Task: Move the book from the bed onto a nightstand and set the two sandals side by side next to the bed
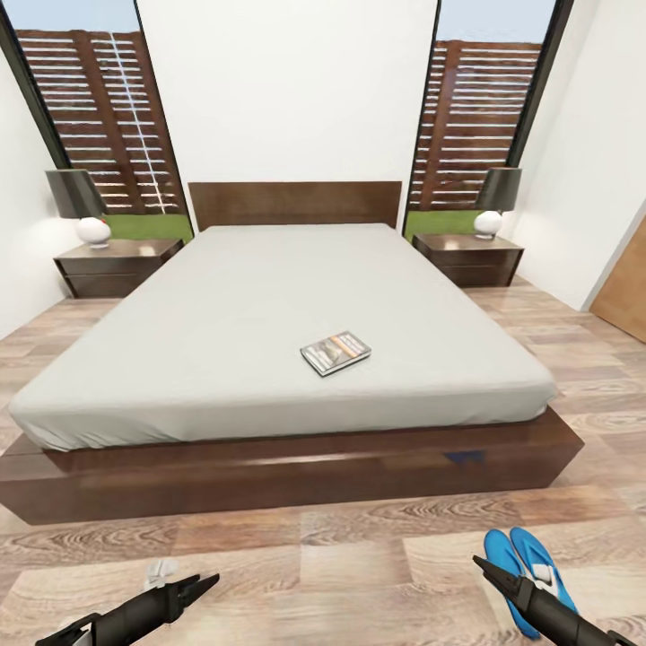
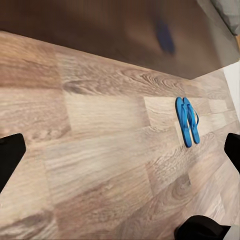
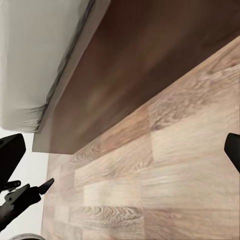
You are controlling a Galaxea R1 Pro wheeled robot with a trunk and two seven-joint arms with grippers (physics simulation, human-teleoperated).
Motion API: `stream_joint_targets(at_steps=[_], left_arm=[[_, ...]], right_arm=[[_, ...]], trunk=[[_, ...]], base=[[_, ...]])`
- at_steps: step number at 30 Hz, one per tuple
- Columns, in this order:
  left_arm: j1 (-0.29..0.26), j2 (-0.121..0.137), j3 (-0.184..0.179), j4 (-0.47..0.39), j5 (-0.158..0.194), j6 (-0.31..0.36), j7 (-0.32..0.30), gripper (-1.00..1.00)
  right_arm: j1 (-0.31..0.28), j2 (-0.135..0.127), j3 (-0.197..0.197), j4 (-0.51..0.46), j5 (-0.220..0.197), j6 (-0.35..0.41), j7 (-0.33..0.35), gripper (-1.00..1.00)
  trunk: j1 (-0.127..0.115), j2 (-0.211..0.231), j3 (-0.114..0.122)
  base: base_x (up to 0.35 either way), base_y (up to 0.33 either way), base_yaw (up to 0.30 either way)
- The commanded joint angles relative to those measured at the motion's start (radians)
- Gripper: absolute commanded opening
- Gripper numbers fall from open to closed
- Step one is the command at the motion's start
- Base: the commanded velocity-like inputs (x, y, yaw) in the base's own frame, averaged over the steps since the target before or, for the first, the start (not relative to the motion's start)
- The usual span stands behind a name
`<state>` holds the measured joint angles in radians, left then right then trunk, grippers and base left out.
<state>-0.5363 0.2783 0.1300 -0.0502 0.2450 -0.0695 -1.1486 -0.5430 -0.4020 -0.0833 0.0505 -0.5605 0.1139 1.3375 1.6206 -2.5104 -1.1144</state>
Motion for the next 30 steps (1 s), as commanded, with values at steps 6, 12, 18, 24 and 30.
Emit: stream_joint_targets(at_steps=[6,12,18,24,30], left_arm=[[-0.001,-0.002,0.007,0.001,-0.009,-0.007,-0.002,1.00],[-0.001,-0.003,0.007,0.001,-0.009,-0.007,-0.002,1.00],[-0.001,-0.004,0.007,0.001,-0.009,-0.007,-0.002,1.00],[-0.001,-0.007,0.007,0.001,-0.009,-0.007,-0.001,1.00],[-0.001,-0.010,0.007,0.001,-0.009,-0.007,-0.001,1.00]], right_arm=[[-0.002,-0.001,-0.008,0.003,0.002,0.010,0.005,1.00],[-0.002,-0.001,-0.009,0.003,0.001,0.009,0.005,1.00],[-0.001,-0.001,-0.009,0.003,0.002,0.009,0.005,1.00],[-0.002,-0.001,-0.009,0.003,0.002,0.009,0.006,1.00],[-0.002,-0.001,-0.009,0.003,0.002,0.009,0.006,1.00]], trunk=[[0.000,0.000,-0.001],[0.000,0.000,-0.001],[0.000,0.000,-0.001],[0.000,0.000,-0.001],[0.000,0.000,-0.001]], base=[[0.156,0.105,0.000],[0.157,0.105,0.000],[0.156,0.105,0.000],[0.144,0.098,0.000],[0.079,0.040,0.000]])
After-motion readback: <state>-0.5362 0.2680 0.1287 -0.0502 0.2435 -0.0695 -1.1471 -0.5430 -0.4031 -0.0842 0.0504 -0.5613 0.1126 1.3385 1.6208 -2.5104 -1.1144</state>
